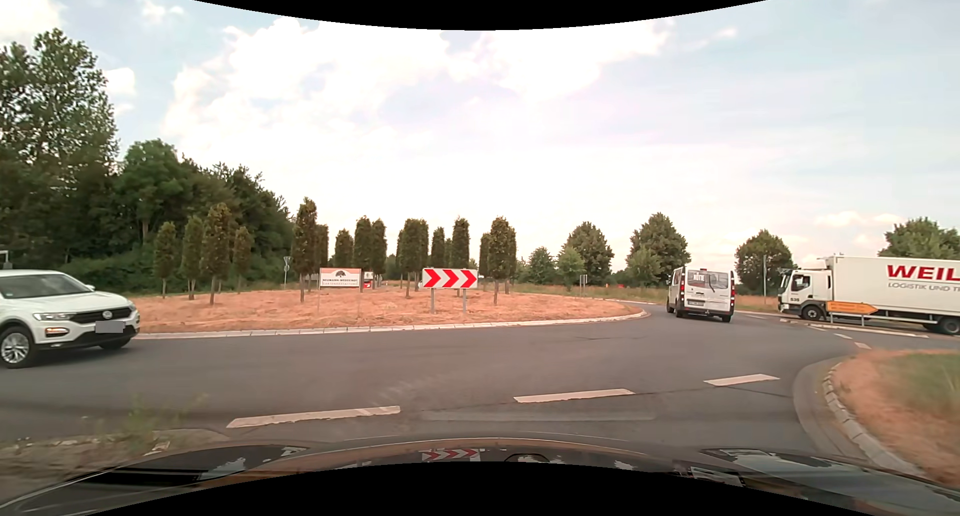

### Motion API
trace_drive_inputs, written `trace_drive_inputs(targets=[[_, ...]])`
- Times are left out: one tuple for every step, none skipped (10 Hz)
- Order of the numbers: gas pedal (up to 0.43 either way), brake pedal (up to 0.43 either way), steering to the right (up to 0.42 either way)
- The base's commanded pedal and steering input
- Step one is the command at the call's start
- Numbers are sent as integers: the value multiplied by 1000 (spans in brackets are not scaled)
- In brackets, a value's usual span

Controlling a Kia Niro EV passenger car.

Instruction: Follow the waypoints while adhering to traffic rules and regulations

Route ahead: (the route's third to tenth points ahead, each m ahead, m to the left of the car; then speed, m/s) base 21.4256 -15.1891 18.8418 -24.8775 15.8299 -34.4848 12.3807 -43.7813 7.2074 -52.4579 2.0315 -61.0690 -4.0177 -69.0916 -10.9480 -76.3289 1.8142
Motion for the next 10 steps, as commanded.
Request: trace_drive_inputs(targets=[[0,183,73],[0,177,86],[0,171,100],[0,159,108],[0,110,114],[0,6,118],[0,0,118],[0,0,118],[138,0,119],[209,0,122]])
